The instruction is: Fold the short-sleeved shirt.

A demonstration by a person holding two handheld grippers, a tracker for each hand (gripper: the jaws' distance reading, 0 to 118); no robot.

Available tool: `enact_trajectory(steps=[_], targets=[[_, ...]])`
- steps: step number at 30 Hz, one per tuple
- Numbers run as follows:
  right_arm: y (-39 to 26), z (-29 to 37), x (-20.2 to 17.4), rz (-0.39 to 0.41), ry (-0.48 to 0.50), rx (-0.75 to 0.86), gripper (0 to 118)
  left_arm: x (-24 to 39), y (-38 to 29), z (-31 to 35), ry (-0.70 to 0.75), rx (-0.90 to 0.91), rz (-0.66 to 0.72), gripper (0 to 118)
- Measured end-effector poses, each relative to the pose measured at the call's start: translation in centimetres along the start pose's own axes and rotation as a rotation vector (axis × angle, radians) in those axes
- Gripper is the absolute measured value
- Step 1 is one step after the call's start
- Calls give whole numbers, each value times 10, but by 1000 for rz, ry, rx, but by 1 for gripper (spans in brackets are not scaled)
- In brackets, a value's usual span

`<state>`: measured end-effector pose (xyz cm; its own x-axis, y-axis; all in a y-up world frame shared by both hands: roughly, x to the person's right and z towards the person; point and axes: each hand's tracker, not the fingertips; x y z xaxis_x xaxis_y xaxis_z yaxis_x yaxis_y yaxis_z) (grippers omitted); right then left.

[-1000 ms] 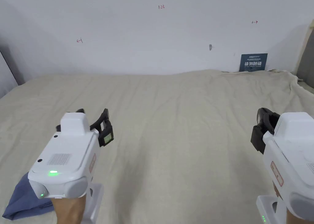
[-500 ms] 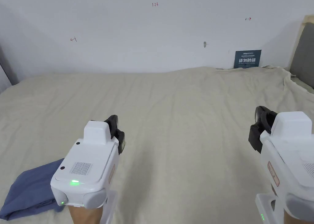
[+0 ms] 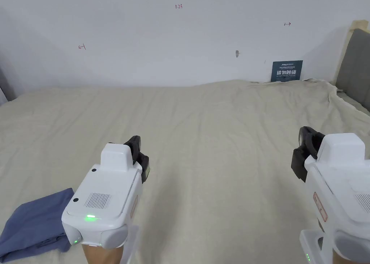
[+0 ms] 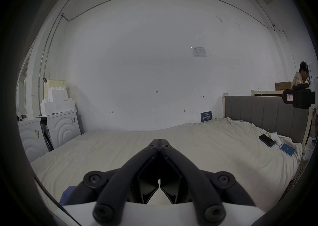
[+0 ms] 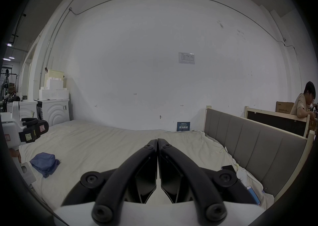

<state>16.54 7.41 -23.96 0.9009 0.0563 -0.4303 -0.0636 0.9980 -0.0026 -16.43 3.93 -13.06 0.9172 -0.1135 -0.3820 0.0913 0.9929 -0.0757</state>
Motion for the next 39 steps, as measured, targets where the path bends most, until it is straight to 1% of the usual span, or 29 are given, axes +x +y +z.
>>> enact_trajectory(steps=[15, 39], targets=[[1, 1, -1, 10, 0, 0, 0, 3, 2, 0, -2, 6, -25, 0], [1, 2, -2, 26, 1, 2, 0, -1, 2, -1, 11, 9, -4, 0]])
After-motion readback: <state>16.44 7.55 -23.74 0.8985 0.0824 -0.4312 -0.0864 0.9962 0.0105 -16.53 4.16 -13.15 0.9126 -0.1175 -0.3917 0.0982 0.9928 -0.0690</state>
